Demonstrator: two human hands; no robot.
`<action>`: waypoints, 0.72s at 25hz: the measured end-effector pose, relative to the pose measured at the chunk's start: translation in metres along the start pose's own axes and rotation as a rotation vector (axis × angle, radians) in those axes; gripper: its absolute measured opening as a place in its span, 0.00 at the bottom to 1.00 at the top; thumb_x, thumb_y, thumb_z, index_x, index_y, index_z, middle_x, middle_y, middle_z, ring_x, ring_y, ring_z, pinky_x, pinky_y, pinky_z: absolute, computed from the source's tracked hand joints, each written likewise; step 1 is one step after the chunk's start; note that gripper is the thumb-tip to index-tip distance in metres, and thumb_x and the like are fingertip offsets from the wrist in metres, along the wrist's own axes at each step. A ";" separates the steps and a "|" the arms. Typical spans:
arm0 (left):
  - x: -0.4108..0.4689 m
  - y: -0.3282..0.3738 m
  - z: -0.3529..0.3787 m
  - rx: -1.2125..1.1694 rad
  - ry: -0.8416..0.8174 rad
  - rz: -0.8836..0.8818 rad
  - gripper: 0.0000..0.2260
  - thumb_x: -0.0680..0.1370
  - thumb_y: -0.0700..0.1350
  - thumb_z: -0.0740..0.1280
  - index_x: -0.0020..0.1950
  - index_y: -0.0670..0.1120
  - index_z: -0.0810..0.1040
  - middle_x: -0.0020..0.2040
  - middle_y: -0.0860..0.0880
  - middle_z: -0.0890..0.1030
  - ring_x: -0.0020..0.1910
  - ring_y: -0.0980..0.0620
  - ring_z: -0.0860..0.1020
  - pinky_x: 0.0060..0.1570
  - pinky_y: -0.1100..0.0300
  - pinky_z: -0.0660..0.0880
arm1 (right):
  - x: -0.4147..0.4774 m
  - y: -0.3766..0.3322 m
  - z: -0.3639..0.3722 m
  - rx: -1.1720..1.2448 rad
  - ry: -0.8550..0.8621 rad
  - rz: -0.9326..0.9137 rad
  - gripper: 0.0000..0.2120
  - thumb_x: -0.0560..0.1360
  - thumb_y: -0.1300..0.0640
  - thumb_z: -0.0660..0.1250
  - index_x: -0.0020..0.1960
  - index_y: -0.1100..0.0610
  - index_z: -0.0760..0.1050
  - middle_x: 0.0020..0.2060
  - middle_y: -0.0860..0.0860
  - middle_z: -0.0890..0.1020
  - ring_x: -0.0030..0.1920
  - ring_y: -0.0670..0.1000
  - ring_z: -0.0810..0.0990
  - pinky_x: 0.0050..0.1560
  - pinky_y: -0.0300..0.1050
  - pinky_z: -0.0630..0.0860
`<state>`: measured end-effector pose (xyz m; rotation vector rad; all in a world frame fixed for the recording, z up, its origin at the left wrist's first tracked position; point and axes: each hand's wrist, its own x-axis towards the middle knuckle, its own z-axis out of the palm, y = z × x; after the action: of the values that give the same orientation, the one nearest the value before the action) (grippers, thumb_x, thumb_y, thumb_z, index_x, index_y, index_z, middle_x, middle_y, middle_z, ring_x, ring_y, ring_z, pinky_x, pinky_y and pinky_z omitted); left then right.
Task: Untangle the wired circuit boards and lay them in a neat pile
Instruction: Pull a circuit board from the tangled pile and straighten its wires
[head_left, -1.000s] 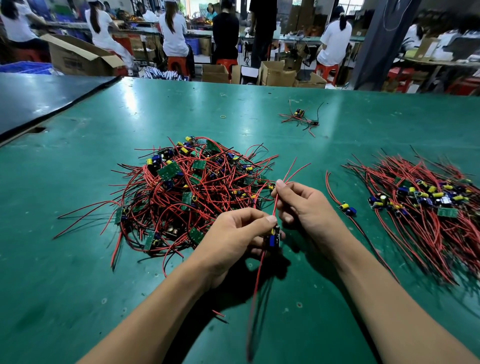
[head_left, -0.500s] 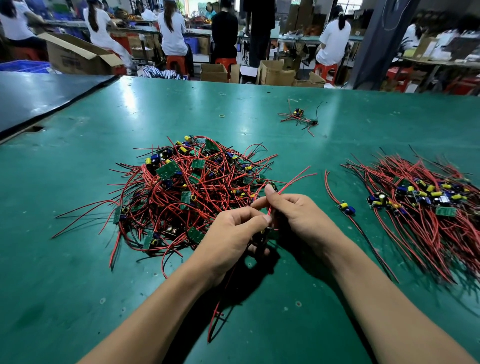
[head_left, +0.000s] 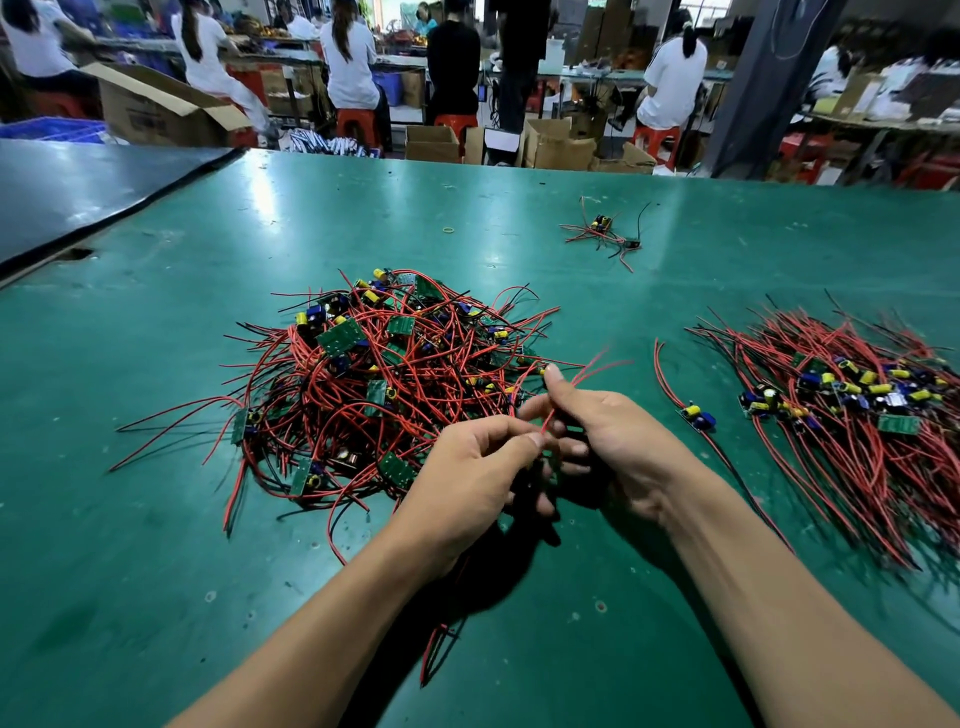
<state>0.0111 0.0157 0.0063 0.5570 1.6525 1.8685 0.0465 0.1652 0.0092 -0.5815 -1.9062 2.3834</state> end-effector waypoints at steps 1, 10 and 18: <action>0.001 0.001 0.000 -0.033 0.019 -0.010 0.08 0.81 0.37 0.63 0.45 0.39 0.80 0.35 0.40 0.80 0.24 0.48 0.77 0.24 0.61 0.75 | -0.002 0.001 0.000 -0.013 -0.076 -0.014 0.20 0.75 0.41 0.66 0.46 0.57 0.84 0.23 0.48 0.73 0.21 0.45 0.68 0.23 0.34 0.65; 0.003 0.004 -0.004 -0.078 -0.017 -0.036 0.07 0.81 0.40 0.63 0.45 0.40 0.77 0.32 0.45 0.77 0.24 0.51 0.76 0.26 0.62 0.74 | 0.004 0.006 0.002 0.106 0.041 -0.128 0.17 0.73 0.42 0.70 0.43 0.56 0.86 0.28 0.52 0.61 0.21 0.43 0.60 0.20 0.34 0.61; 0.004 0.001 -0.005 0.033 -0.084 -0.052 0.08 0.80 0.41 0.65 0.42 0.42 0.79 0.31 0.47 0.77 0.26 0.50 0.77 0.30 0.62 0.74 | 0.004 -0.006 -0.010 0.388 0.055 0.025 0.26 0.79 0.41 0.62 0.28 0.55 0.75 0.27 0.48 0.65 0.17 0.41 0.56 0.16 0.33 0.52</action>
<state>0.0049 0.0144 0.0060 0.5927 1.6305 1.7589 0.0443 0.1767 0.0120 -0.6317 -1.3651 2.6190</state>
